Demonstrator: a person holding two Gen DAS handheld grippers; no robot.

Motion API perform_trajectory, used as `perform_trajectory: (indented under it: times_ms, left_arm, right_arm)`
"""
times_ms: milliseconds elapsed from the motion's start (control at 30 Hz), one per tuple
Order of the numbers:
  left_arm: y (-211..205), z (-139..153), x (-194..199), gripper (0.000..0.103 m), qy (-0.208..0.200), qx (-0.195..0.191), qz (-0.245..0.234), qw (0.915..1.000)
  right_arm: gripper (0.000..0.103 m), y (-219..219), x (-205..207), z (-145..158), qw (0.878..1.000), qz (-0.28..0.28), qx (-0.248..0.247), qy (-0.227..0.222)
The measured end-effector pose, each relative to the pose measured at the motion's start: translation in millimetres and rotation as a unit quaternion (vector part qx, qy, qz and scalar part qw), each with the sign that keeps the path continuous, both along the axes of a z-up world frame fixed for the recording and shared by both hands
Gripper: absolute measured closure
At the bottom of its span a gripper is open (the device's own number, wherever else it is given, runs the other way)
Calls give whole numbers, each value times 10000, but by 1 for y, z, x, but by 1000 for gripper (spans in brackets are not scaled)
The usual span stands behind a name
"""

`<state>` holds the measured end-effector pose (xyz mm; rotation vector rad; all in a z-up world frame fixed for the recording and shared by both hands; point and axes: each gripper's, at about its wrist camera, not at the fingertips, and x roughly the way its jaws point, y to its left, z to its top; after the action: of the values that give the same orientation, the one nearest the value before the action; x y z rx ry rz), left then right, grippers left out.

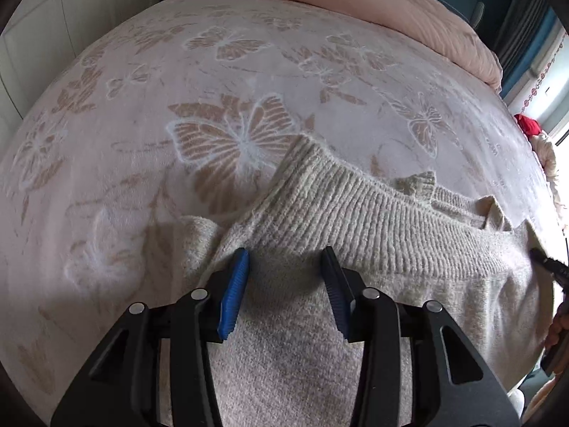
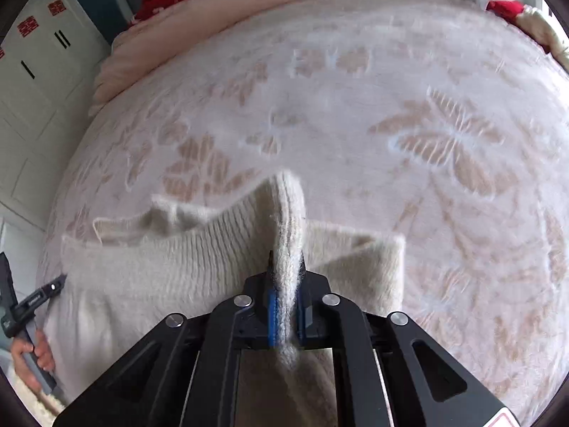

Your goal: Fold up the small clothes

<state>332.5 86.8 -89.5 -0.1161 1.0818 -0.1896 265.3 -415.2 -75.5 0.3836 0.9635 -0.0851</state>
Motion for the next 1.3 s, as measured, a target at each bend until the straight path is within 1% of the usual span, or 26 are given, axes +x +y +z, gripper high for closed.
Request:
perform_trajectory:
  times_ms: [67, 100, 133, 167, 200, 267, 367, 400, 433, 500, 567, 633, 700, 733, 767, 833, 900, 933, 967, 1033, 1067, 1100, 1133, 1200, 1267, 1300]
  left_arm:
    - [2, -5, 3, 61, -3, -15, -1, 10000]
    - [2, -7, 4, 61, -38, -2, -16, 10000]
    - [2, -8, 3, 61, -114, 34, -42, 9999]
    - [1, -9, 1, 60, -181, 91, -58, 9998]
    - [-1, -9, 0, 59, -241, 157, -63, 9996]
    - [-3, -9, -2, 59, -301, 243, -71, 9992]
    - [-3, -10, -5, 59, -384, 220, -84, 9990]
    - [-4, -11, -6, 58, -435, 241, -89, 9987]
    - [-5, -12, -8, 58, -494, 289, -101, 9983]
    - [-10, -13, -10, 57, -584, 429, -98, 9973]
    - [-12, -13, -12, 57, -621, 508, -75, 9967]
    - [-11, -13, -12, 57, -620, 475, -71, 9969]
    - [-8, -13, -12, 57, -613, 397, -93, 9973]
    - [-8, -13, -12, 57, -617, 381, -113, 9973]
    - [-7, -14, -12, 57, -623, 356, -141, 9973]
    - [-5, -15, -11, 57, -633, 268, -166, 9975]
    - [-3, -17, -12, 56, -668, 182, -160, 9975]
    - [-3, -18, -13, 56, -687, 171, -155, 9974]
    - [-3, -18, -14, 56, -722, 168, -152, 9971]
    - [-3, -19, -14, 56, -756, 172, -148, 9969]
    - [-3, -19, -14, 56, -765, 168, -146, 9968]
    - [-3, -19, -14, 55, -769, 170, -147, 9968]
    - [-3, -19, -14, 55, -772, 168, -147, 9968]
    - [-4, -19, -14, 55, -772, 182, -148, 9967]
    - [-5, -19, -14, 55, -774, 210, -146, 9967]
    - [-5, -19, -14, 55, -772, 233, -147, 9966]
  right_arm:
    - [96, -14, -5, 11, 9989, -356, 13, -304]
    - [96, -26, -5, 4, 9979, -595, 105, -252]
    - [96, -38, -3, -10, 9971, -730, 233, -34]
    - [96, -42, 2, -27, 9967, -690, 370, 231]
    - [95, -41, 4, -34, 9971, -589, 374, 302]
    - [93, -34, 0, -19, 9986, -496, 154, 106]
    - [85, -12, -19, 21, 9972, -592, -77, -439]
    - [85, 6, -26, 34, 9967, -451, -127, -661]
    - [85, 28, -28, 40, 9967, -199, -6, -785]
    - [85, 87, -27, 39, 9945, 571, 319, -817]
    - [85, 142, -20, 24, 9883, 1255, 568, -650]
    - [86, 198, -11, -2, 9792, 1842, 740, -407]
    - [88, 226, -1, -21, 9770, 2022, 646, -219]
    - [94, 228, 4, -28, 9774, 2019, 605, -162]
    - [102, 224, 7, -31, 9790, 1947, 575, -179]
    - [103, 183, 12, -33, 9859, 1551, 580, -237]
    - [103, 119, 11, -35, 9921, 954, 771, -262]
    - [103, 84, 6, -35, 9949, 598, 763, -268]
    - [103, 58, 0, -35, 9977, 265, 574, -228]
    - [103, 0, -19, -34, 9970, -302, 679, -232]
    - [103, -20, -27, -32, 9965, -618, 549, -126]
    - [103, -34, -37, -24, 9957, -761, 491, -173]
    - [103, -36, -44, -15, 9957, -801, 401, -249]
    - [92, -28, -55, 1, 9970, -618, 217, -423]
    - [92, -11, -58, 2, 9984, -325, -24, -459]
    - [93, -2, -55, -7, 9992, -210, -180, -299]
